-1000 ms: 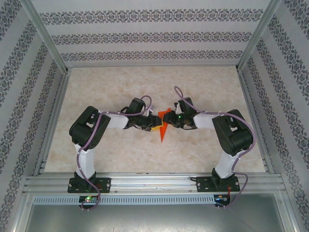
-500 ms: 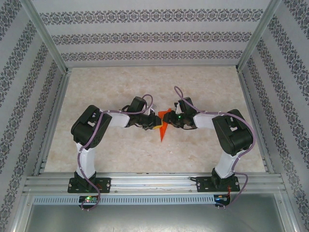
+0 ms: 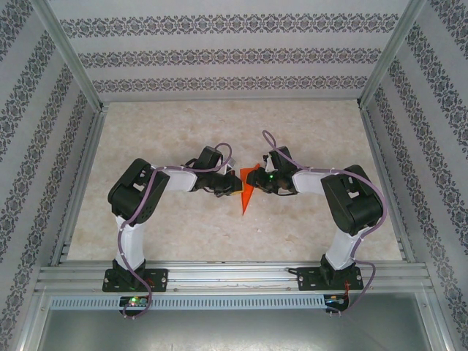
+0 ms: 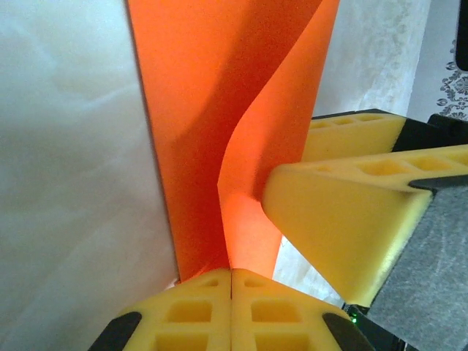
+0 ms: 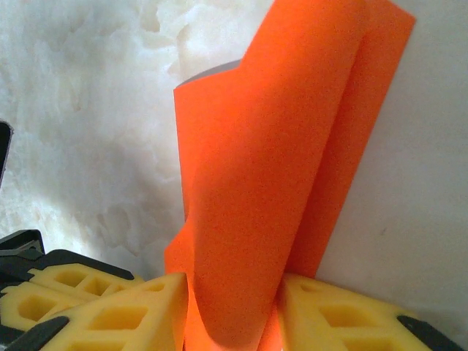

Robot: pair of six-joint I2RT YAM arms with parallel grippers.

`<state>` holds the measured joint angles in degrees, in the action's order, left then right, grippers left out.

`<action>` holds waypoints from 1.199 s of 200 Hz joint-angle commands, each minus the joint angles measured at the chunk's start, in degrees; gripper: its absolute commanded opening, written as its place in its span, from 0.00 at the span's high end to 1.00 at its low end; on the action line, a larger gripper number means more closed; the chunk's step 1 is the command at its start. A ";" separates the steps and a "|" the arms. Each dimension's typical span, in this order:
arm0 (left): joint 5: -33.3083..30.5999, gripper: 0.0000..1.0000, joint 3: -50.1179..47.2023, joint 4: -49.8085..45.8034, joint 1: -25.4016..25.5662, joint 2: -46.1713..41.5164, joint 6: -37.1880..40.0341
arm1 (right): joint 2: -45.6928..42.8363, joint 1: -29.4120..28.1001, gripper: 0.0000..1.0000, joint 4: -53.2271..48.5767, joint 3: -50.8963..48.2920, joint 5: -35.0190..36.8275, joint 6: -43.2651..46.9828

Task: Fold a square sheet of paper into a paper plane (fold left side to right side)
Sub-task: Fold the wing for the fifth time at the center of the table.

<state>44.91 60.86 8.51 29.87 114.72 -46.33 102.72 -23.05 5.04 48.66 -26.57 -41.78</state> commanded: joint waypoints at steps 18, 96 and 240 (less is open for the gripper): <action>-1.56 0.94 1.60 -3.74 -0.93 1.56 2.91 | 2.66 -0.86 0.61 -4.50 0.25 3.10 1.88; -2.67 0.94 1.54 -5.62 -0.91 2.17 4.41 | 2.75 -1.21 0.61 -5.04 0.80 3.19 2.05; -2.10 0.95 1.24 -2.88 -0.10 -0.35 4.94 | 4.42 -1.47 0.61 -5.53 2.17 2.58 2.14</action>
<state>43.42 62.06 4.93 29.63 115.79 -43.20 103.59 -23.51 1.63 50.87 -25.82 -40.69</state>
